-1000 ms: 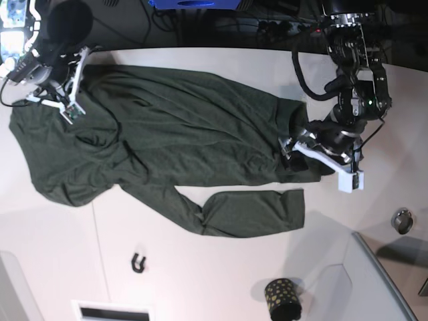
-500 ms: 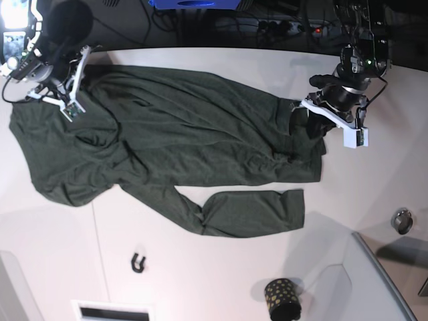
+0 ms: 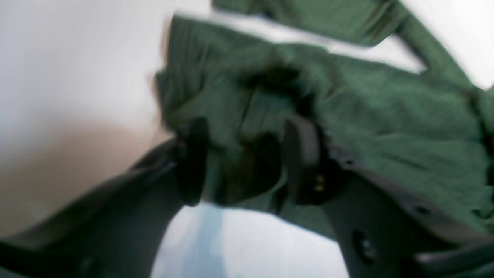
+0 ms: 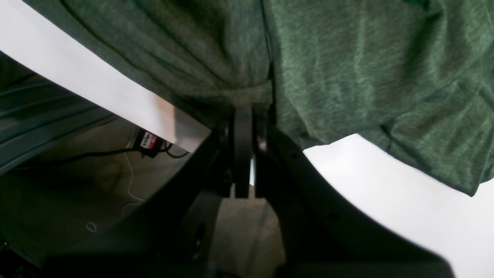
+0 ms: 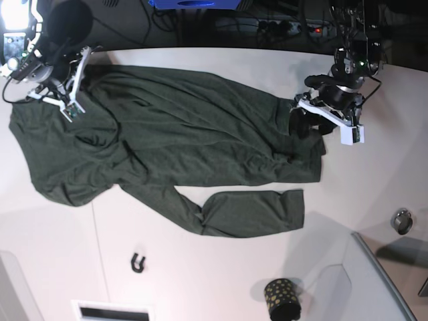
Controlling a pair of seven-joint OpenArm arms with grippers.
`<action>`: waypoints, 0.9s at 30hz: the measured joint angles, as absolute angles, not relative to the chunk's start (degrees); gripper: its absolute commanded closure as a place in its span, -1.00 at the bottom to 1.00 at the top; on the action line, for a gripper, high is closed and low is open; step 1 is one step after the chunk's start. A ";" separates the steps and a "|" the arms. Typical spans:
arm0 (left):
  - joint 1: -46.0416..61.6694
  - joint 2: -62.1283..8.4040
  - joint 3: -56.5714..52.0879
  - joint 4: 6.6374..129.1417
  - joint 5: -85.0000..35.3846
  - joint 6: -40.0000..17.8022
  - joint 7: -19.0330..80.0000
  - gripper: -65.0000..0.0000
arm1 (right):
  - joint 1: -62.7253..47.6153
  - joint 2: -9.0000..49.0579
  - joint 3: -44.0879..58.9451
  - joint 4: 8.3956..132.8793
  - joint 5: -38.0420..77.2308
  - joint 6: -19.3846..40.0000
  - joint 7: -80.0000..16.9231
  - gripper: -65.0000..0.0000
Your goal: Layout the t-shirt on the table in an organized manner, then fold the t-shirt properly
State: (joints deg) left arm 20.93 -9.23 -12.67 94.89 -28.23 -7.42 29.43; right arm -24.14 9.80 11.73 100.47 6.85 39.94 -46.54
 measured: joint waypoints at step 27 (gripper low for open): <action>16.23 -9.26 -6.70 85.47 -28.38 -7.46 28.49 1.00 | -23.35 9.93 11.73 95.07 6.66 39.94 -46.48 0.96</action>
